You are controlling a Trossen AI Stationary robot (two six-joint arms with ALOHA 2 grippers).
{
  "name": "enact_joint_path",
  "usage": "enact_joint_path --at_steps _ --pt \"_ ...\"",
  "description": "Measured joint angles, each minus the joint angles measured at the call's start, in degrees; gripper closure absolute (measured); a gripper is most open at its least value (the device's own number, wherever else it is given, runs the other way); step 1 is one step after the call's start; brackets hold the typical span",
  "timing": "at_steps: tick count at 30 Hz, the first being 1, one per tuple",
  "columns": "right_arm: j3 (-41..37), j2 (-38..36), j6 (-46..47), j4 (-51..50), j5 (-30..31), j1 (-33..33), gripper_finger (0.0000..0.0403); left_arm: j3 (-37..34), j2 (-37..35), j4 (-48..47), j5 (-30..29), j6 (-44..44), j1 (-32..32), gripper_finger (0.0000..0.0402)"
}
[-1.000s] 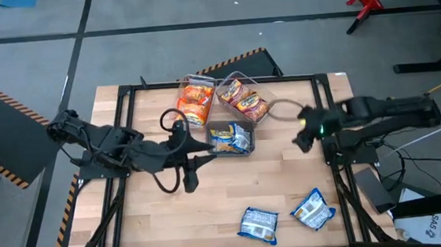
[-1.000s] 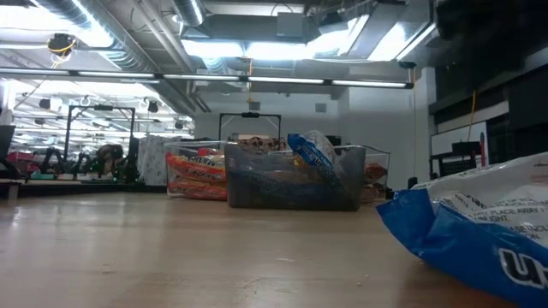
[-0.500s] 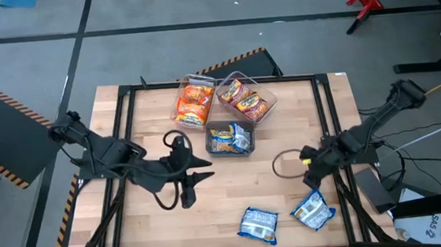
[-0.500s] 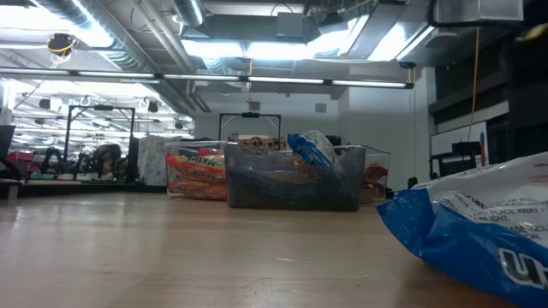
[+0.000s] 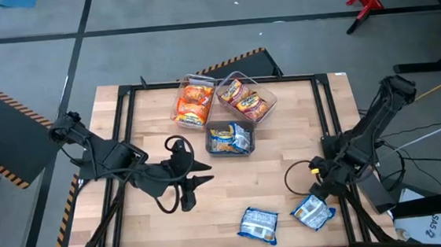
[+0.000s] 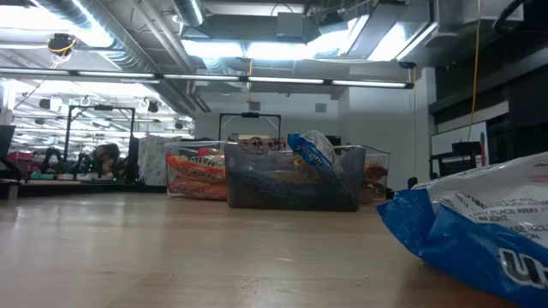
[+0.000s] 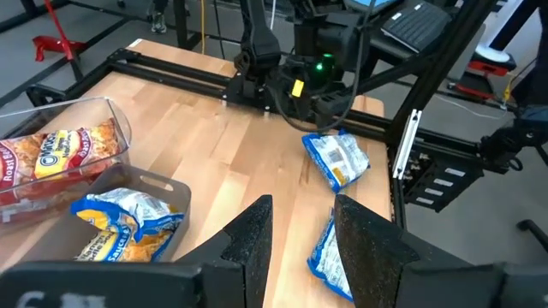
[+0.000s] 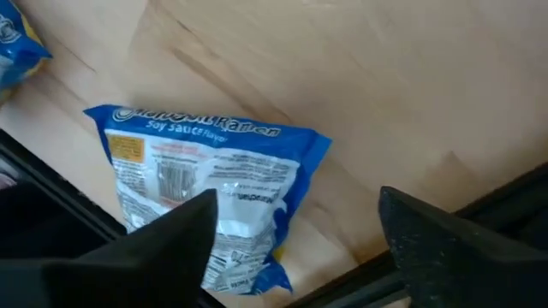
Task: Sort Maruchan noodles
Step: Put the blue noodle pack into the black transparent bin
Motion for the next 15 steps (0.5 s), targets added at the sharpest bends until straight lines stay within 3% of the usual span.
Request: enact_joint_path --at_steps 6,15 --pt "-2.62 3.42 5.19 9.57 3.37 3.69 0.0057 0.00 0.00 0.01 -0.13 0.00 -0.09 0.0282" --pt "-5.06 12.29 5.31 21.70 0.65 5.38 0.0069 0.00 0.00 -0.51 -0.51 -0.44 0.06 0.0282"
